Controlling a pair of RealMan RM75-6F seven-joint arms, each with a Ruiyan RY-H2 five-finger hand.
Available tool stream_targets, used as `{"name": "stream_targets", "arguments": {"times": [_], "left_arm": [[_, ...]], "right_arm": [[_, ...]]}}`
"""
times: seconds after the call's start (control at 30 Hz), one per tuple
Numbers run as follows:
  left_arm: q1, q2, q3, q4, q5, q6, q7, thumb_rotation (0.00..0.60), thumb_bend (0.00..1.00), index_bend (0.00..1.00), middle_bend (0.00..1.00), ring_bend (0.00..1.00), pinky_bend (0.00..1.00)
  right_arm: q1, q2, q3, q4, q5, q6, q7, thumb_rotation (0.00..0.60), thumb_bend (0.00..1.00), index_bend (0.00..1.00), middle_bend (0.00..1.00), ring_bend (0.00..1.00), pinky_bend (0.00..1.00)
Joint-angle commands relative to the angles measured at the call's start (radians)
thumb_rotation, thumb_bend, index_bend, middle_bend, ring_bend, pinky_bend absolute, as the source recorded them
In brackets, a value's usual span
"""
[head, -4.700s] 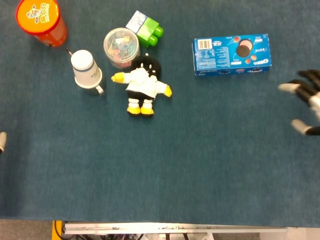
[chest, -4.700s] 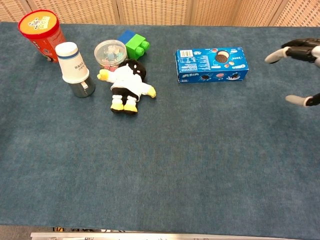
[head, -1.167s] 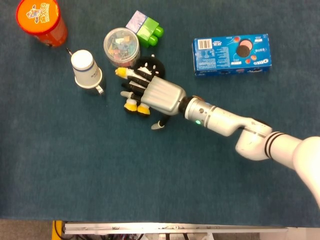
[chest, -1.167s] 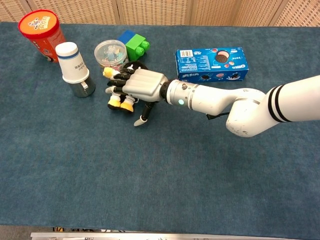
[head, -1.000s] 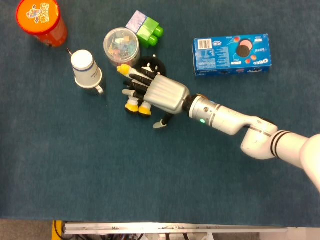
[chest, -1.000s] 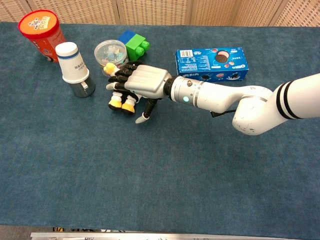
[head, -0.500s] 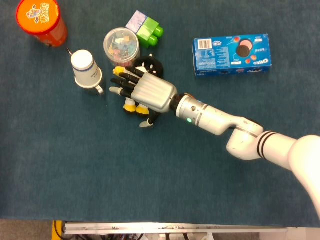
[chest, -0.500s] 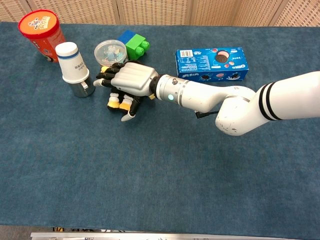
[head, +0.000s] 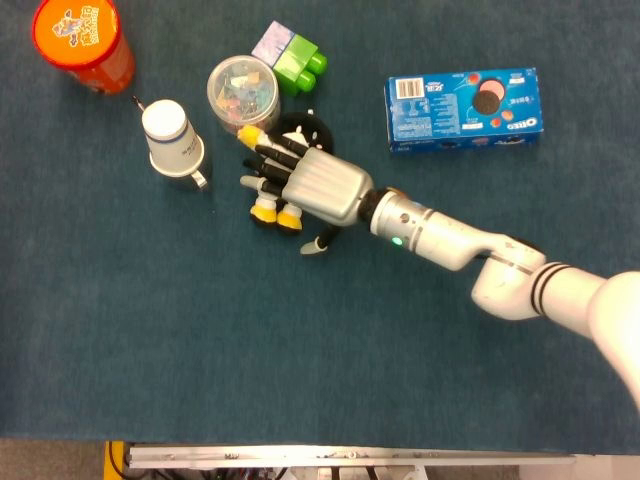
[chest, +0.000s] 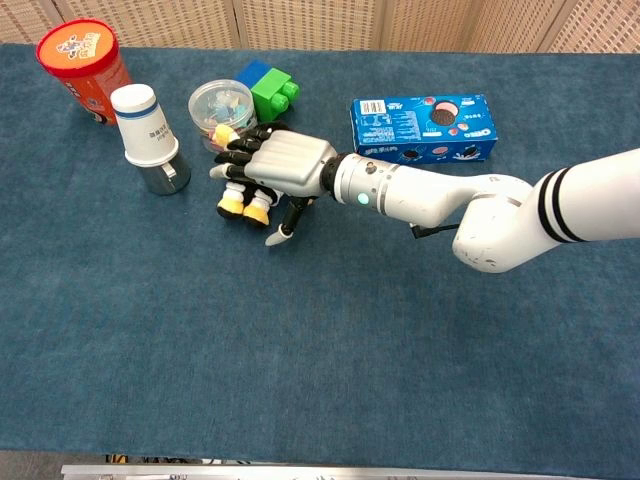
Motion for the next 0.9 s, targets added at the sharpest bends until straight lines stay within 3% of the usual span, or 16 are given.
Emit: {"name": "stream_targets", "arguments": {"times": [0.03, 0.27, 0.5, 0.57, 0.9], "left_arm": [[0.0, 0.0, 0.0, 0.001, 0.001, -0.001, -0.001, 0.6, 0.3, 0.09, 0.16, 0.15, 0.07], [-0.001, -0.002, 0.0, -0.001, 0.003, -0.003, 0.0, 0.6, 0.3, 0.09, 0.16, 0.15, 0.07], [0.003, 0.004, -0.001, -0.002, -0.003, -0.002, -0.009, 0.6, 0.3, 0.09, 0.16, 0.15, 0.07], [0.005, 0.006, 0.0, 0.0, -0.004, -0.003, -0.014, 0.6, 0.3, 0.09, 0.16, 0.15, 0.07], [0.005, 0.003, 0.002, 0.01, 0.001, -0.007, -0.023, 0.6, 0.3, 0.09, 0.16, 0.15, 0.07]], "right_arm": [[-0.013, 0.036, 0.016, -0.046, 0.008, 0.028, -0.014, 0.328, 0.0, 0.0, 0.0, 0.0, 0.0], [0.001, 0.03, 0.063, -0.079, 0.044, 0.02, 0.01, 0.314, 0.0, 0.0, 0.0, 0.0, 0.0], [0.011, -0.027, 0.083, -0.032, 0.067, 0.0, 0.031, 0.141, 0.0, 0.0, 0.0, 0.0, 0.0], [0.016, -0.056, 0.087, -0.011, 0.076, -0.016, 0.031, 0.122, 0.0, 0.0, 0.0, 0.0, 0.0], [0.007, -0.107, 0.038, 0.085, 0.059, -0.061, 0.04, 0.111, 0.0, 0.0, 0.0, 0.0, 0.0]]}}
